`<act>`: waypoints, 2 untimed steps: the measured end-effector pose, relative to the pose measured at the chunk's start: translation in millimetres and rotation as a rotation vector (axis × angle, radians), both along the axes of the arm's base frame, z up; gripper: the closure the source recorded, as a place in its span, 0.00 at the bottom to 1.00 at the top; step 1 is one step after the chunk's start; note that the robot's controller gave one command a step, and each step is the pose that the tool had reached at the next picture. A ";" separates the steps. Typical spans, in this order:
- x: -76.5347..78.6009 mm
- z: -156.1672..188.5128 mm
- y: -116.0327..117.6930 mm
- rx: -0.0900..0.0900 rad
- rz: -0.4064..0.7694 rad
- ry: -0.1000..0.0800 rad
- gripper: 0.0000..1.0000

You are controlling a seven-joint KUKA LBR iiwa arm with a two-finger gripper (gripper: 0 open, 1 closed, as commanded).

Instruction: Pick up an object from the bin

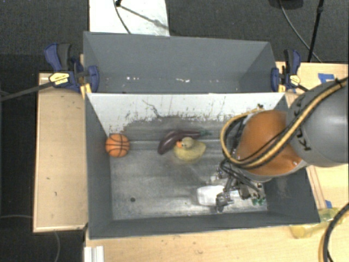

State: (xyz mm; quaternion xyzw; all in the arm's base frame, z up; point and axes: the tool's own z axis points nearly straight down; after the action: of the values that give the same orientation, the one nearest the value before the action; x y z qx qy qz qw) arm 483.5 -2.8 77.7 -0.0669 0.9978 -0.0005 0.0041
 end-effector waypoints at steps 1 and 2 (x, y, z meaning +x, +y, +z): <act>-3.2 17.3 0.6 0.001 0.000 0.015 1.00; -2.6 41.8 0.7 0.001 -0.002 0.014 1.00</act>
Offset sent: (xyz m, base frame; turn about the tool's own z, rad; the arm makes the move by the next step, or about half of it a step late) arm -0.0002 0.0000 0.1056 0.0000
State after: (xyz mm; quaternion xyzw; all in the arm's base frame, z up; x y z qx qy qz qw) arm 480.9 -2.1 119.5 -0.0660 0.9978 0.0006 -0.0028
